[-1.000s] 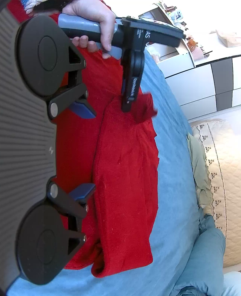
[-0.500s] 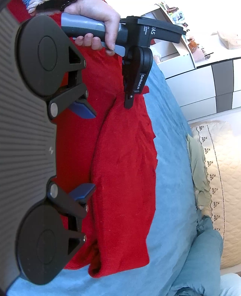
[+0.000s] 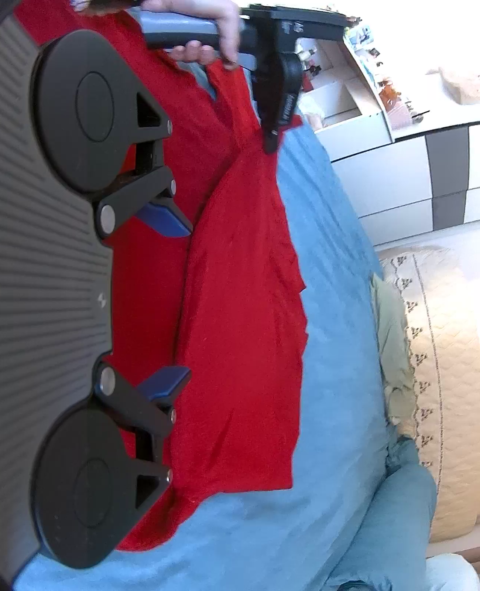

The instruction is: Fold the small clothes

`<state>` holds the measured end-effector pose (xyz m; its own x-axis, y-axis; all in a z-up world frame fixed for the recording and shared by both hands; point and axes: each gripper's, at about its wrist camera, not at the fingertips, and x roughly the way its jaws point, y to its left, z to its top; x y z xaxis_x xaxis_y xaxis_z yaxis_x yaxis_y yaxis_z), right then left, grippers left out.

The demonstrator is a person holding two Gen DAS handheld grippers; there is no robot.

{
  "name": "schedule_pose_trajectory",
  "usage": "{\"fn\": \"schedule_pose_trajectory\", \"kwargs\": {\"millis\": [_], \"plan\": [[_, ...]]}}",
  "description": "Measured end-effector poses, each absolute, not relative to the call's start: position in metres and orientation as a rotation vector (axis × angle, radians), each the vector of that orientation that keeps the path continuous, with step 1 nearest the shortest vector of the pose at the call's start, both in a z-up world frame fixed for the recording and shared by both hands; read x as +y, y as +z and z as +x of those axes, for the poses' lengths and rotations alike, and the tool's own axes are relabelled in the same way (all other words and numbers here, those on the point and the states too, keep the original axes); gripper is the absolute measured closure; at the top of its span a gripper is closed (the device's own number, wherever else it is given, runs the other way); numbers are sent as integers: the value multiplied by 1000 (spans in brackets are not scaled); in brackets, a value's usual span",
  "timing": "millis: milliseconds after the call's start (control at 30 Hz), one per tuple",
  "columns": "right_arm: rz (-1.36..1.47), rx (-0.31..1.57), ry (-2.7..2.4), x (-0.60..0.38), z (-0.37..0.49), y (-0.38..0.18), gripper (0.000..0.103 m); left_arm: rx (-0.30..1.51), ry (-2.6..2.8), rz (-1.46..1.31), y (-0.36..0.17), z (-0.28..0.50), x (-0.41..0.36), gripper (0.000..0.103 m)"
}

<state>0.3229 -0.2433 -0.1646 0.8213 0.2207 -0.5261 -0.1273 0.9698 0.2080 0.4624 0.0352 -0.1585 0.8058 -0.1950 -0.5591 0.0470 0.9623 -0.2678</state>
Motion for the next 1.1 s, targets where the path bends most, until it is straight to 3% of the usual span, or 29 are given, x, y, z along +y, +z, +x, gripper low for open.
{"fn": "schedule_pose_trajectory", "kwargs": {"millis": [67,133,200,267,400,700,833,933,1100], "plan": [[172,590,181,-243,326,-166,10,633,-140,-245,-162,459,37,95],[162,591,177,-244,330,-164,10,622,-151,-243,-160,451,38,87],[142,581,163,-245,336,-158,4,599,-152,-232,-153,441,41,37],[146,566,153,-250,344,-154,0,563,-134,-215,-146,429,46,24],[163,539,134,-264,366,-150,0,553,-186,-215,-135,423,53,18],[132,661,48,-279,395,-182,0,754,-266,-182,-169,468,34,18],[36,691,12,-282,384,-185,0,751,-259,-184,-162,466,39,19],[23,676,4,-281,378,-181,0,669,-281,-181,-145,470,35,8],[117,624,62,-282,377,-179,0,744,-284,-140,-165,509,30,7]]}}
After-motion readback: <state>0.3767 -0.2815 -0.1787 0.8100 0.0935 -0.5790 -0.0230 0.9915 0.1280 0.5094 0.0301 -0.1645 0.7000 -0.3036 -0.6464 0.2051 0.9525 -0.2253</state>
